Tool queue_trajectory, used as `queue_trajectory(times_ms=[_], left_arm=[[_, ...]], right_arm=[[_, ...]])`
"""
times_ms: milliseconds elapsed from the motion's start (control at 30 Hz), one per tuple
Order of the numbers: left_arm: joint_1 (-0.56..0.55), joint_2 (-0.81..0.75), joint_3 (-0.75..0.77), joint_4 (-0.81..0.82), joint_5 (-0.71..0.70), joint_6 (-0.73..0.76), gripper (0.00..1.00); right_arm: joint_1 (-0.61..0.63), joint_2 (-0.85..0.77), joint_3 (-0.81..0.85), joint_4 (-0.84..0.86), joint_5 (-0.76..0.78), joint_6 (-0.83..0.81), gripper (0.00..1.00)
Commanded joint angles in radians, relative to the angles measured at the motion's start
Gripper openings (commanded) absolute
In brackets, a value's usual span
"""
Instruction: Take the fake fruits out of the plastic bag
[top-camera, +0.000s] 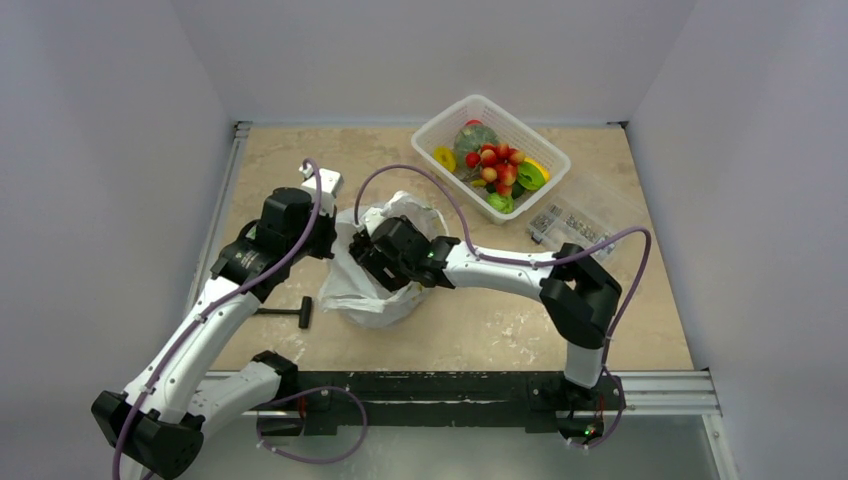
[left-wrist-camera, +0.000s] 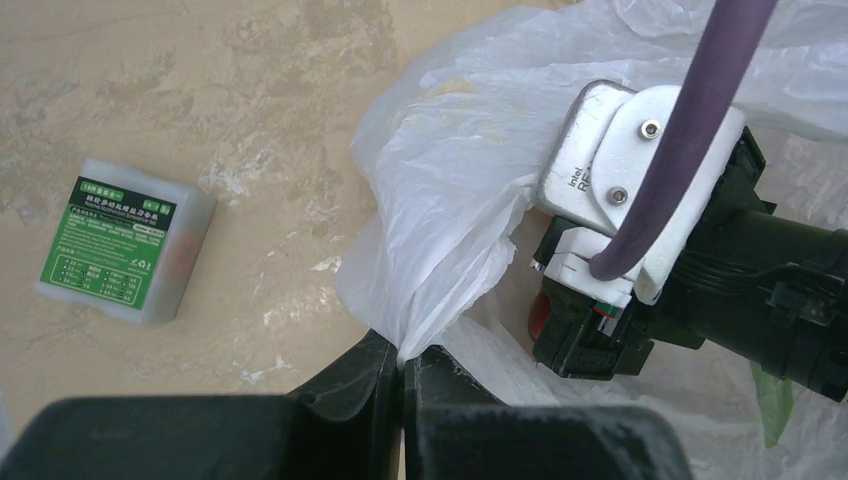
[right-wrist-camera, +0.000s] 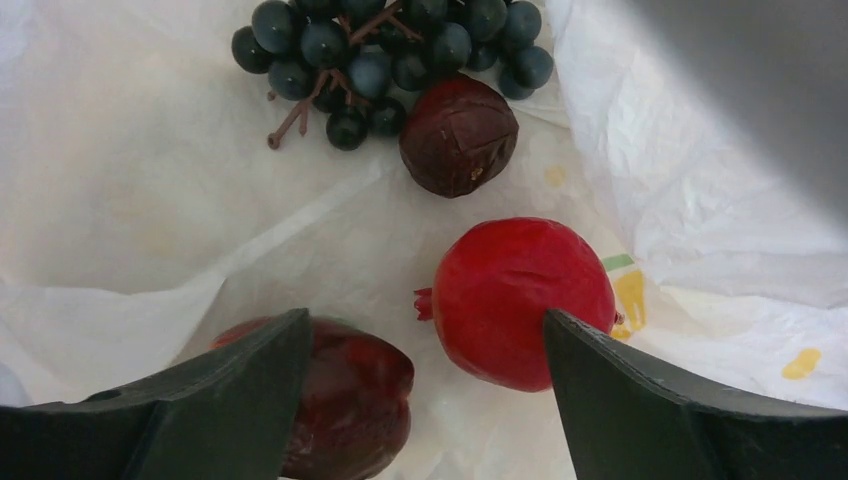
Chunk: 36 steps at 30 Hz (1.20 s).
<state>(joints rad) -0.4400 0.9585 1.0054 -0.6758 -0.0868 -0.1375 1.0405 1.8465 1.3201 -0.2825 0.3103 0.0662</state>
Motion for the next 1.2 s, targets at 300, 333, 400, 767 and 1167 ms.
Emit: queue_trajectory(times_ms=[300,333,400,767,1167], left_arm=[[-0.004,0.031,0.008,0.024,-0.012,0.009,0.00],[-0.005,0.034,0.009,0.023,-0.010,0.009,0.00],[-0.004,0.038,0.010,0.022,-0.010,0.009,0.00],[-0.005,0.042,0.012,0.020,-0.011,0.008,0.00],[-0.006,0.072,0.019,0.005,0.003,0.008,0.00]], right_arm=[[0.000,0.092,-0.079,0.112,-0.012,0.037,0.75],[0.000,0.098,-0.078,0.119,-0.011,0.038,0.74],[0.000,0.115,-0.075,0.121,-0.008,0.035,0.74],[-0.002,0.064,-0.166,0.159,0.044,0.040,0.74],[-0.002,-0.060,-0.003,0.235,-0.023,0.072,0.15]])
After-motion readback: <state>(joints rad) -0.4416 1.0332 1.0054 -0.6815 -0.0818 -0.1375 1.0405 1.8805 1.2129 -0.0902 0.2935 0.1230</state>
